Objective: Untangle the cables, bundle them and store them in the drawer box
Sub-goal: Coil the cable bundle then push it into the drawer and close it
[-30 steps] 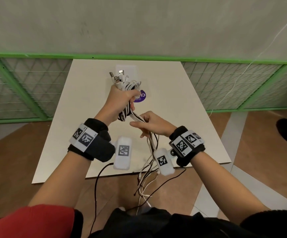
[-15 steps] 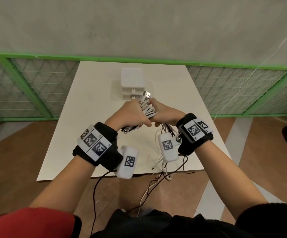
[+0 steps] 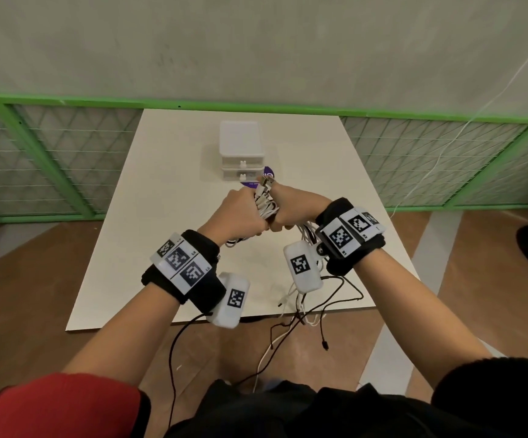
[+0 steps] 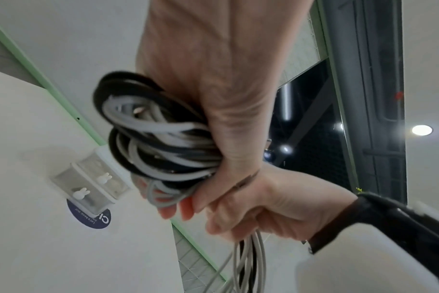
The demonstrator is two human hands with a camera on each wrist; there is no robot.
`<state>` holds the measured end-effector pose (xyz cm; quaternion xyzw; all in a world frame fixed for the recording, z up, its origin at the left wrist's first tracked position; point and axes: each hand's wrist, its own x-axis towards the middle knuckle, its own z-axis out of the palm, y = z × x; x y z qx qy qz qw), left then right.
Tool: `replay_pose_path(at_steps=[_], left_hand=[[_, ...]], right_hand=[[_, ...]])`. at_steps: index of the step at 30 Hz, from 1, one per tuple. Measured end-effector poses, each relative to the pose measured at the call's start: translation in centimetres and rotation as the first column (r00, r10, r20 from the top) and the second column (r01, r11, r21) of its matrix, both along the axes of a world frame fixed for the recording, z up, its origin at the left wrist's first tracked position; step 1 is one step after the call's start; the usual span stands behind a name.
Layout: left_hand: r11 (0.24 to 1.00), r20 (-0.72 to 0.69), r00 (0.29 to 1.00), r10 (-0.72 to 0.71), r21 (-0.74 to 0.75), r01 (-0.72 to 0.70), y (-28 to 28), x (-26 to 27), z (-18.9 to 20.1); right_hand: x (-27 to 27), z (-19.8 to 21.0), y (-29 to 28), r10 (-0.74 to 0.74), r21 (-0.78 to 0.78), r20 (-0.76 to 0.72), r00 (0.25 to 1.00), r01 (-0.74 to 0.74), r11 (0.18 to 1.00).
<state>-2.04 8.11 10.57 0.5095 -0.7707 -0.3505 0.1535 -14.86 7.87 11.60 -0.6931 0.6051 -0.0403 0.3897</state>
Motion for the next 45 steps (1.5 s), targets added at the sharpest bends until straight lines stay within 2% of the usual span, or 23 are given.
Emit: replay_pose_path(at_steps=[3, 9, 15, 18, 20, 22, 24, 25, 27, 28, 29, 31, 33, 34, 35, 37, 39, 43, 45], left_hand=[[0.998, -0.027, 0.998, 0.057, -0.015, -0.058, 0.0, -0.3, -0.1], [0.987, -0.126, 0.979, 0.159, 0.055, -0.153, -0.4, -0.6, -0.1], [0.992, -0.184, 0.977, 0.102, 0.088, -0.087, -0.5, -0.4, 0.2], [0.989, -0.205, 0.969, 0.141, 0.062, -0.131, -0.4, -0.5, 0.3], [0.982, -0.264, 0.946, 0.188, 0.062, -0.178, -0.4, -0.5, 0.2], [0.967, -0.329, 0.910, 0.254, 0.103, -0.233, -0.5, -0.1, 0.5], [0.956, -0.387, 0.875, 0.292, 0.153, -0.251, -1.1, 0.3, 0.8], [0.954, -0.416, 0.860, 0.297, 0.172, -0.247, -1.3, 0.5, 0.9], [0.943, -0.485, 0.811, 0.327, 0.224, -0.246, -1.6, 0.6, 0.9], [0.930, -0.527, 0.769, 0.362, 0.268, -0.253, -1.7, 0.6, 0.9], [0.910, -0.568, 0.716, 0.405, 0.325, -0.258, -1.9, 0.6, 0.8], [0.867, -0.628, 0.613, 0.478, 0.447, -0.218, -2.0, 0.8, 0.6], [0.865, -0.673, 0.581, 0.458, 0.487, -0.118, -1.7, 0.4, 0.5], [0.883, -0.690, 0.593, 0.416, 0.463, -0.080, -1.4, 0.0, 0.4], [0.902, -0.708, 0.595, 0.379, 0.427, -0.066, -1.1, -0.5, 0.5], [0.916, -0.714, 0.596, 0.367, 0.390, -0.096, -0.7, -1.2, 0.6], [0.921, -0.701, 0.615, 0.362, 0.371, -0.120, -0.8, -1.4, 0.5], [0.953, -0.640, 0.741, 0.203, 0.303, 0.000, -0.2, -1.1, 0.3], [0.963, -0.593, 0.797, 0.114, 0.264, 0.058, 0.1, -1.0, 0.6]], right_hand=[[-0.2, 0.5, -0.1, -0.003, -0.052, -0.058, 0.998, 0.000, 0.999], [0.1, 1.9, -0.3, 0.003, -0.097, -0.160, 0.987, -0.019, 0.995], [-0.3, 1.8, -0.4, -0.009, -0.119, -0.124, 0.992, -0.006, 0.993], [-0.3, 1.8, -0.7, -0.004, -0.133, -0.090, 0.996, -0.008, 0.991], [-0.4, 1.7, -0.7, -0.027, -0.159, -0.026, 0.999, 0.022, 0.987], [-0.9, 1.2, -0.6, -0.116, -0.182, 0.109, 0.987, 0.135, 0.974], [-1.1, 0.2, -0.2, -0.247, -0.257, 0.211, 0.946, 0.298, 0.919], [-0.9, -0.5, 0.1, -0.302, -0.334, 0.252, 0.919, 0.376, 0.864], [-0.5, -2.1, 0.7, -0.339, -0.470, 0.391, 0.855, 0.503, 0.726], [-0.2, -2.7, 1.2, -0.328, -0.484, 0.470, 0.820, 0.550, 0.681], [0.0, -3.1, 1.8, -0.321, -0.460, 0.528, 0.787, 0.582, 0.670], [0.3, -3.7, 3.0, -0.301, -0.333, 0.638, 0.709, 0.607, 0.722], [0.6, -3.9, 3.7, -0.278, -0.165, 0.774, 0.569, 0.605, 0.779], [0.6, -3.9, 3.9, -0.255, -0.114, 0.819, 0.515, 0.580, 0.807], [0.8, -3.7, 3.9, -0.228, -0.102, 0.832, 0.506, 0.543, 0.834], [0.9, -3.4, 4.1, -0.166, -0.129, 0.812, 0.560, 0.449, 0.884], [1.1, -3.0, 4.3, -0.163, -0.132, 0.778, 0.606, 0.411, 0.902], [1.1, -2.5, 4.4, -0.194, -0.186, 0.731, 0.654, 0.466, 0.865], [1.2, -2.1, 4.5, -0.210, -0.166, 0.706, 0.677, 0.446, 0.880]])
